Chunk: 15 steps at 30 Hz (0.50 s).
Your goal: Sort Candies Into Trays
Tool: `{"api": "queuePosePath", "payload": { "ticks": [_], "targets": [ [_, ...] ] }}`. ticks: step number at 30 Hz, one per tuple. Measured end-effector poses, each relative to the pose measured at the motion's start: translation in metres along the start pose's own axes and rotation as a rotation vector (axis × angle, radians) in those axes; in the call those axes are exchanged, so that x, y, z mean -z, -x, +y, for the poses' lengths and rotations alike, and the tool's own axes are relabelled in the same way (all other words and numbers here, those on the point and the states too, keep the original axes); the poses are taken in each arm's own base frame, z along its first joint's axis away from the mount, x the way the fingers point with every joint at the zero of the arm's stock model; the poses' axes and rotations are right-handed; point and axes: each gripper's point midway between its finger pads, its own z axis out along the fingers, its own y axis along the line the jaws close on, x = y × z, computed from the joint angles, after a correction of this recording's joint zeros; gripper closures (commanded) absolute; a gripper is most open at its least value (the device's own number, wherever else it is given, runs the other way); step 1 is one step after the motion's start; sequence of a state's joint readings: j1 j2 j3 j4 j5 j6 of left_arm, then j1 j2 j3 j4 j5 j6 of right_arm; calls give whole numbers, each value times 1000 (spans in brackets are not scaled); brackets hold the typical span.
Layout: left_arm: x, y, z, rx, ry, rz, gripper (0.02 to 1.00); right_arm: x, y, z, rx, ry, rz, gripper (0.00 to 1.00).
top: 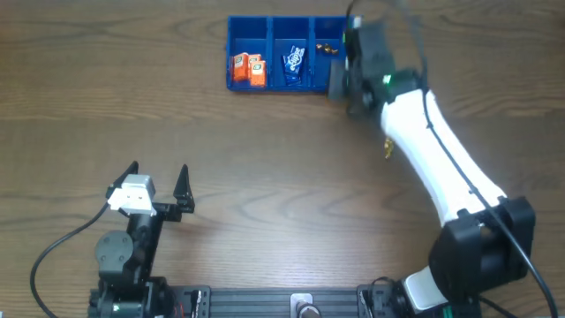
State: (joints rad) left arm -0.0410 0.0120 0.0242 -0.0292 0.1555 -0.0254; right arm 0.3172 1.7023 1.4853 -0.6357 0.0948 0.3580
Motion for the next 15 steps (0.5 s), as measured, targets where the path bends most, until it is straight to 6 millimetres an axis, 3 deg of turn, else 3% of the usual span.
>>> {"api": "queuePosePath", "payload": {
  "ticks": [3, 5, 7, 11, 15],
  "targets": [
    [0, 0, 0, 0, 0, 0, 20, 14, 62, 15, 14, 18, -133, 871],
    [0, 0, 0, 0, 0, 0, 20, 8, 80, 19, 20, 9, -162, 873],
    [0, 0, 0, 0, 0, 0, 20, -12, 89, 21, 26, -11, -163, 873],
    [0, 0, 0, 0, 0, 0, 20, -68, 66, 16, 48, -54, -71, 869],
    [0, 0, 0, 0, 0, 0, 23, -101, 41, 9, 60, -91, 8, 862]
  ]
}}
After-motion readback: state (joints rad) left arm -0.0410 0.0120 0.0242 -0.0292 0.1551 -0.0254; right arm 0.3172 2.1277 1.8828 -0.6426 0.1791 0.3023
